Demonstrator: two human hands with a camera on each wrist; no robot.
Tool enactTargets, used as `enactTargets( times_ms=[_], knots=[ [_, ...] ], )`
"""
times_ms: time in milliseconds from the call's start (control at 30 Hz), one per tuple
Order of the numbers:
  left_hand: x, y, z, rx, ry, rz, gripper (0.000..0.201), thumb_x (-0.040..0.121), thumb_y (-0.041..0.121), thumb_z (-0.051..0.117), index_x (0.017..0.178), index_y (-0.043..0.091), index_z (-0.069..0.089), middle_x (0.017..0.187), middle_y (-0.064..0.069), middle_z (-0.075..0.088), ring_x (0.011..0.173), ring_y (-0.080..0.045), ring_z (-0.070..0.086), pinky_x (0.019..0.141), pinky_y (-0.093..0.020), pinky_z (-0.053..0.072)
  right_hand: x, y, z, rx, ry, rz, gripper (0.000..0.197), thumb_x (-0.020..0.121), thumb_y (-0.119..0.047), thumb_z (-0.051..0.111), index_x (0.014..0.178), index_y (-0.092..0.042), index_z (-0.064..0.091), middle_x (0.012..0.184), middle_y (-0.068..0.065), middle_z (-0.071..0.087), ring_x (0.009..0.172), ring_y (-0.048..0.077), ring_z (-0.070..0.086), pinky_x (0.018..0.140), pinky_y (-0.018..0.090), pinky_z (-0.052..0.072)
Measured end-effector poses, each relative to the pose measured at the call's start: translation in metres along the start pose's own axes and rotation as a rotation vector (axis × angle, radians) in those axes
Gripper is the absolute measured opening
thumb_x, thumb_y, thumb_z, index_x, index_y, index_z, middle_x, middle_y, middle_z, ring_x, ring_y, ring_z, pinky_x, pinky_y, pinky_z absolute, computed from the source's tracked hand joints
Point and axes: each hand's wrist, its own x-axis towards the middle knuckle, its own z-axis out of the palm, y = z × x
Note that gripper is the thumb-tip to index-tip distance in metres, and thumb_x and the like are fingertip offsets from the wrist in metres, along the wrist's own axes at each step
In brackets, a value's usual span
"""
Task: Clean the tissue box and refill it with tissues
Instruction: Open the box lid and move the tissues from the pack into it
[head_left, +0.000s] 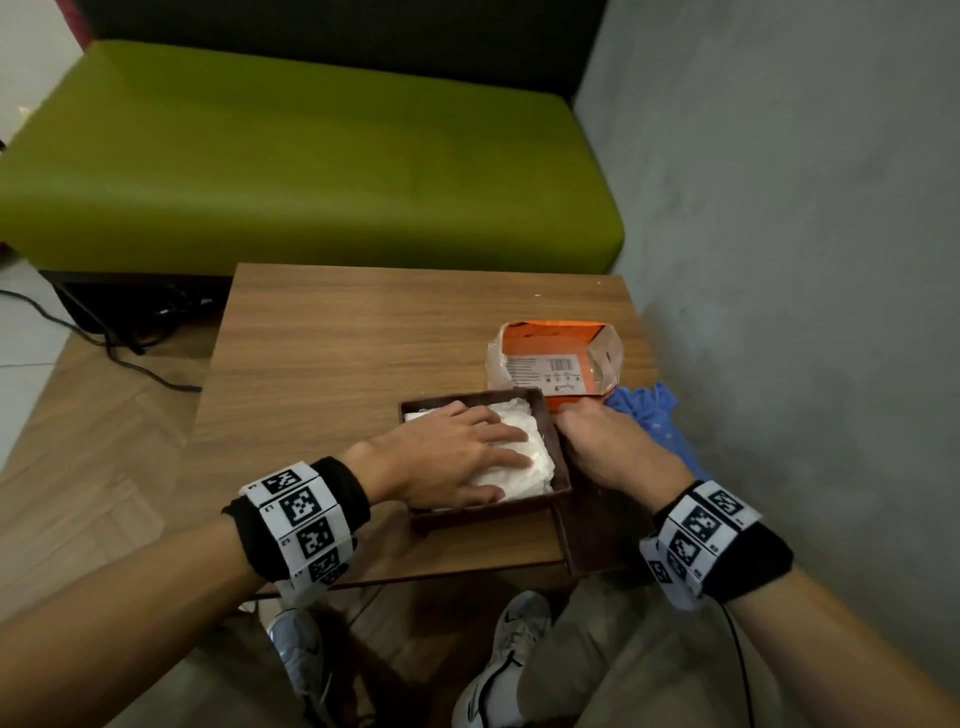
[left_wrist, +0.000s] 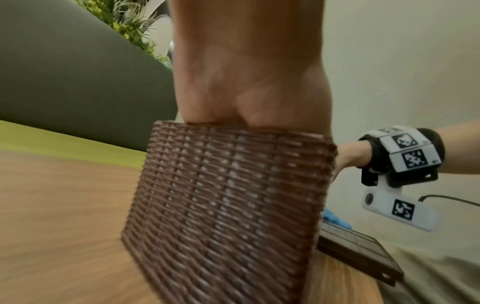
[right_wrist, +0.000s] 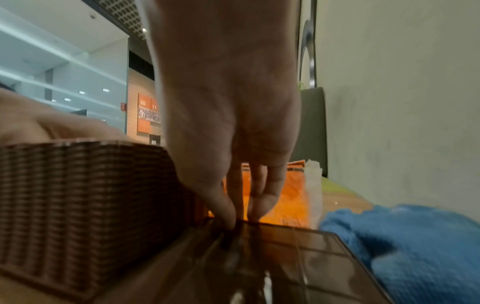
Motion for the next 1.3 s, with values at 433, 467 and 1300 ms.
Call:
enactTargets(
  times_ms=[433, 467, 1300],
  knots=[
    [-0.001, 0.003, 0.001, -0.022, 0.043, -0.018, 0.052, 0.099, 0.056, 0.034, 0.148, 0.038, 0.032, 0.158, 0.007, 0.028, 0.140, -0.016, 0.028, 0.109, -0.034, 0.028, -0.035, -0.005, -0.028, 0.028, -0.193, 0.034, 0.076, 0.081, -0.045, 0.067, 0.145, -0.020, 0.035, 0.149, -0.001, 0.034, 0.136, 0.019, 0.030, 0.115, 0.044, 0.028],
    [0.000, 0.003, 0.001, -0.020, 0.043, -0.016, 0.052, 0.098, 0.056, 0.034, 0.148, 0.039, 0.032, 0.158, 0.007, 0.028, 0.140, -0.016, 0.028, 0.109, -0.034, 0.027, -0.041, -0.007, -0.029, 0.021, -0.317, 0.042, 0.101, 0.073, -0.056, 0.071, 0.153, -0.022, 0.019, 0.158, -0.003, 0.018, 0.144, 0.019, 0.017, 0.120, 0.046, 0.017],
    [-0.001, -0.001, -0.001, -0.030, 0.017, -0.034, 0.052, 0.097, 0.057, 0.035, 0.147, 0.041, 0.031, 0.158, 0.009, 0.026, 0.140, -0.014, 0.024, 0.109, -0.032, 0.025, -0.023, -0.006, -0.010, 0.117, -0.247, 0.085, 0.139, 0.044, -0.065, 0.087, 0.152, -0.031, 0.005, 0.135, -0.004, 0.024, 0.128, 0.019, 0.023, 0.116, 0.049, 0.014]
  ],
)
